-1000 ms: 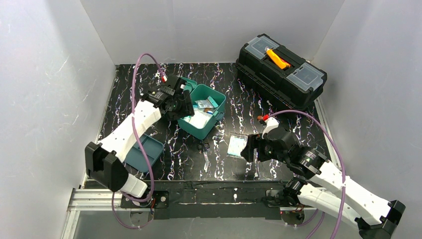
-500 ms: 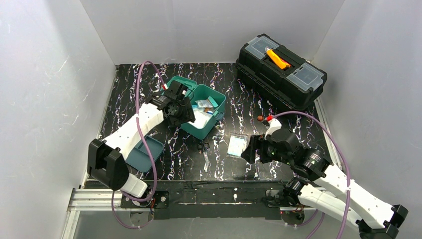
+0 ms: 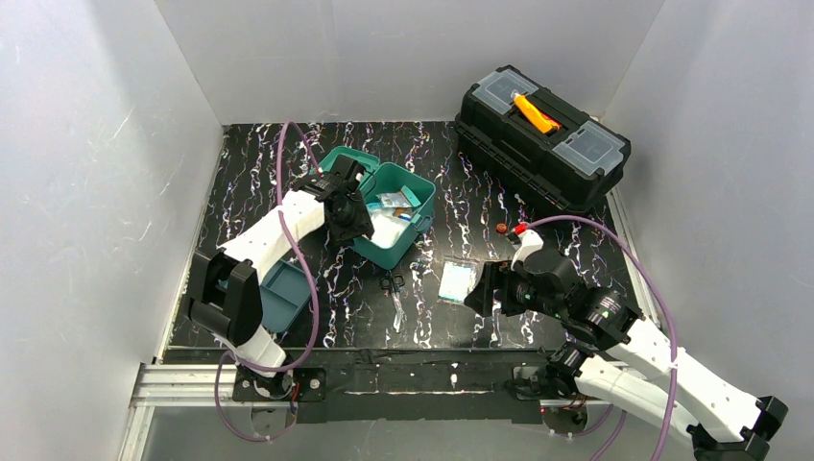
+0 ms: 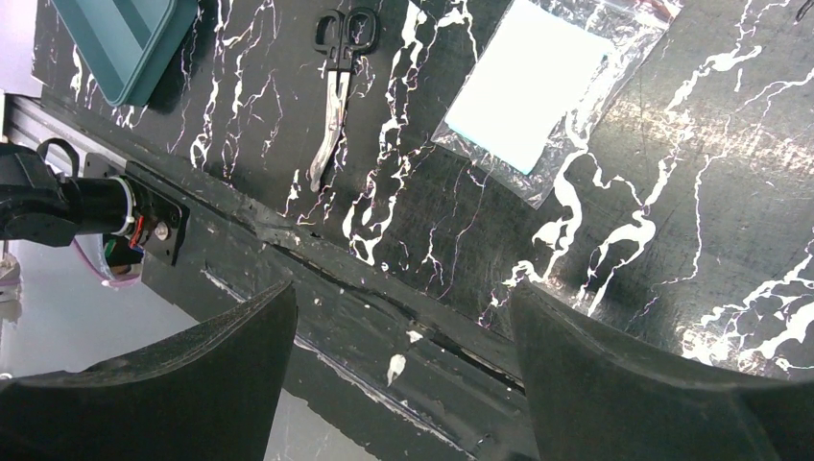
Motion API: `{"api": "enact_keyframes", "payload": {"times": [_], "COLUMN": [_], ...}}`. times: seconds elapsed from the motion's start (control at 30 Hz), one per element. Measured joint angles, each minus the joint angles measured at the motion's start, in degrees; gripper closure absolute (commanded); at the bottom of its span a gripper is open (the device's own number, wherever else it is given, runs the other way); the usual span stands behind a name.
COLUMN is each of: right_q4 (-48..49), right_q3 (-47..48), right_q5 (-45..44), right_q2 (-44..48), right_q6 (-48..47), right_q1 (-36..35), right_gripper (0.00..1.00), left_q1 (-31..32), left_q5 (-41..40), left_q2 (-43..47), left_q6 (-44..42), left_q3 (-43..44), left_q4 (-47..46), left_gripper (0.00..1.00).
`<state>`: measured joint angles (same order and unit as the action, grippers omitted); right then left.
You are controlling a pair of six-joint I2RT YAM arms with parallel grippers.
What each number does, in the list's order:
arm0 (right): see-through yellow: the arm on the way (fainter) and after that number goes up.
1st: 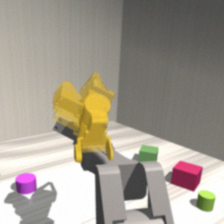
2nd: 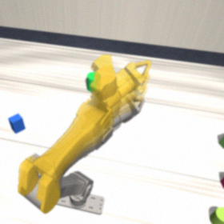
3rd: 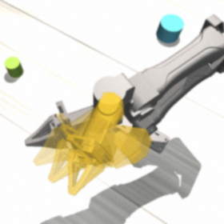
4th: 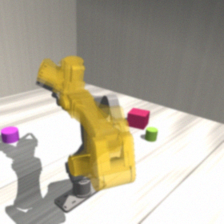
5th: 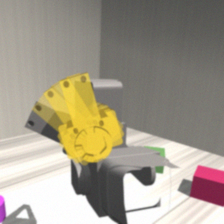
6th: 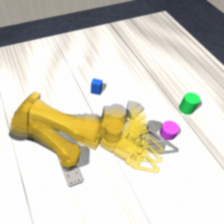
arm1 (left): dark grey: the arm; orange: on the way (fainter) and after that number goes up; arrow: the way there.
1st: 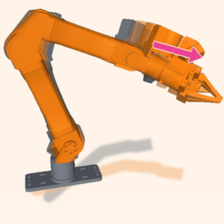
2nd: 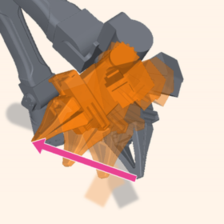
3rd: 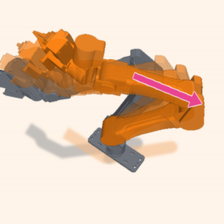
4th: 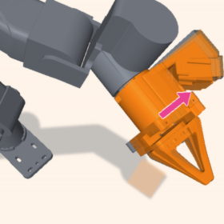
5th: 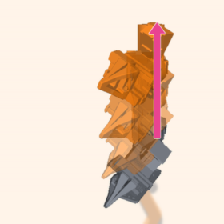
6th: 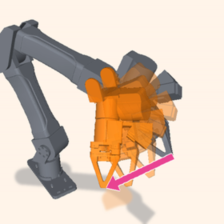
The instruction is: Organize the medicine kit
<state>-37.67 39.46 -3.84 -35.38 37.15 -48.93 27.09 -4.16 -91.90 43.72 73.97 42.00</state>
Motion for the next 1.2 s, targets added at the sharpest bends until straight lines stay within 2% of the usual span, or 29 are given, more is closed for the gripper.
{"api": "enact_keyframes", "payload": {"times": [0.17, 0.4, 0.87, 0.97, 1.0, 1.03, 1.2], "right_q4": [0.0, 0.1, 4.9, 7.0, 8.0, 10.7, 15.5], "right_q3": [0.0, 0.0, -1.9, -3.0, -3.5, -4.7, -4.6], "right_q5": [0.6, 1.3, 6.5, 8.1, 8.5, 9.5, 7.6], "right_q2": [-0.5, -2.2, -6.5, -8.5, -9.1, -11.0, -18.8], "right_q6": [0.1, 0.0, -1.8, -1.6, -1.5, -1.1, 0.4], "right_q1": [0.0, 0.0, 0.0, -0.3, -0.5, -1.7, -7.8], "right_gripper": [0.12, 0.12, 0.13, 0.13, 0.14, 0.14, 0.15], "left_q1": [-0.9, -4.2, -5.9, -5.9, -5.9, -6.0, -6.1], "left_q5": [1.1, 1.9, 2.4, 2.5, 2.8, 2.9, 3.3], "left_q2": [-0.3, -0.3, -0.4, -0.4, -0.4, -0.4, 2.7], "left_q6": [-0.4, -2.1, -9.2, -9.7, -10.1, -10.2, -12.2], "left_q3": [0.0, 0.0, 0.5, 0.5, 0.5, 0.5, 0.4], "left_q4": [-0.4, -1.7, -0.8, -0.8, -0.8, -0.8, -0.5], "left_gripper": [0.81, 0.99, 1.0, 0.88, 0.73, 0.67, 0.45]}}
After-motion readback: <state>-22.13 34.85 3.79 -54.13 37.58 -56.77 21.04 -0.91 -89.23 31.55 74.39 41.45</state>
